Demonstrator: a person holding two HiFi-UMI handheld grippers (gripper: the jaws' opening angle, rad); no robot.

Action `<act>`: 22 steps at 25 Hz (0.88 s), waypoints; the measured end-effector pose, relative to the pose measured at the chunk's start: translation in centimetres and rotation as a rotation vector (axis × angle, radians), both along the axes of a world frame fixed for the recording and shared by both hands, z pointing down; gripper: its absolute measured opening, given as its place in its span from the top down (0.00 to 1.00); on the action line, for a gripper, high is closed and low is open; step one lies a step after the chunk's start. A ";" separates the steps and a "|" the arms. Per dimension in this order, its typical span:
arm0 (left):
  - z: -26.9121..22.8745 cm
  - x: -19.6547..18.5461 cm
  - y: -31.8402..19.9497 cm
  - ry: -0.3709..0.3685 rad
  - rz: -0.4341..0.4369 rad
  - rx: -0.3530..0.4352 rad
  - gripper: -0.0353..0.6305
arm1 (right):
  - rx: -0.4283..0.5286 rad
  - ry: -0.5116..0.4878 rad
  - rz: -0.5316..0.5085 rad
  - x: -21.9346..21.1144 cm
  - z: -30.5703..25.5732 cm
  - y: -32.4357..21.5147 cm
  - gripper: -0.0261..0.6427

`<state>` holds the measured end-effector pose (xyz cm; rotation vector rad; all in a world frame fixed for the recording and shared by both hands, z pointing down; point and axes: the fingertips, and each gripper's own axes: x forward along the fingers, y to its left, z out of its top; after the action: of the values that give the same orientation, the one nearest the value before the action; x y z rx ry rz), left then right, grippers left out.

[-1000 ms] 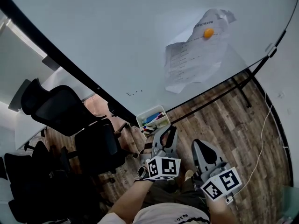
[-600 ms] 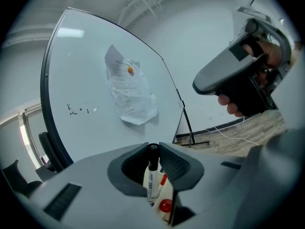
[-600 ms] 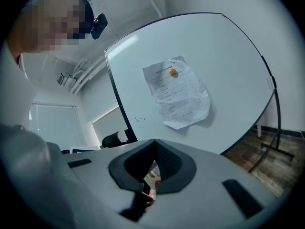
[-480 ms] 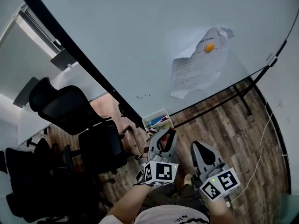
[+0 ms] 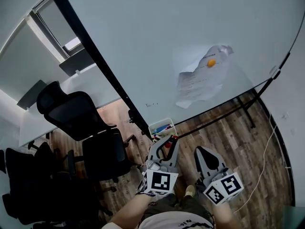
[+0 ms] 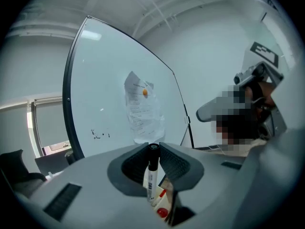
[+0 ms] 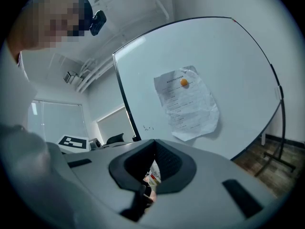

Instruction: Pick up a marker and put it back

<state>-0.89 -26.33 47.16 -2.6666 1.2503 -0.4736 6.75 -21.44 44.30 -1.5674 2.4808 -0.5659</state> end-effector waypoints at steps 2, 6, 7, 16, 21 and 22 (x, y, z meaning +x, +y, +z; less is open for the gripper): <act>-1.5 -0.1 0.5 0.041 0.000 -0.001 0.83 | 0.013 0.006 -0.005 0.1 -0.8 0.1 0.94; -4.8 -0.1 1.7 0.124 0.012 0.008 0.83 | 0.042 0.015 -0.017 0.3 -2.6 0.5 0.94; -5.7 -0.1 2.0 0.139 0.015 0.014 0.83 | 0.051 0.017 -0.021 0.3 -3.0 0.5 0.94; -10.9 -0.6 4.3 0.283 0.025 0.040 0.83 | 0.124 0.029 -0.068 -0.2 -6.6 0.8 0.94; -12.0 -1.5 6.2 0.346 0.006 -0.024 0.83 | 0.152 0.037 -0.105 -1.3 -8.1 1.5 0.94; -12.3 -1.7 6.5 0.353 0.003 -0.024 0.83 | 0.159 0.038 -0.113 -1.5 -8.4 1.7 0.94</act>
<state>-2.55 -19.81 34.83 -2.8590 1.3304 -0.0136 5.25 -19.76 35.89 -1.4001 2.5831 -0.3469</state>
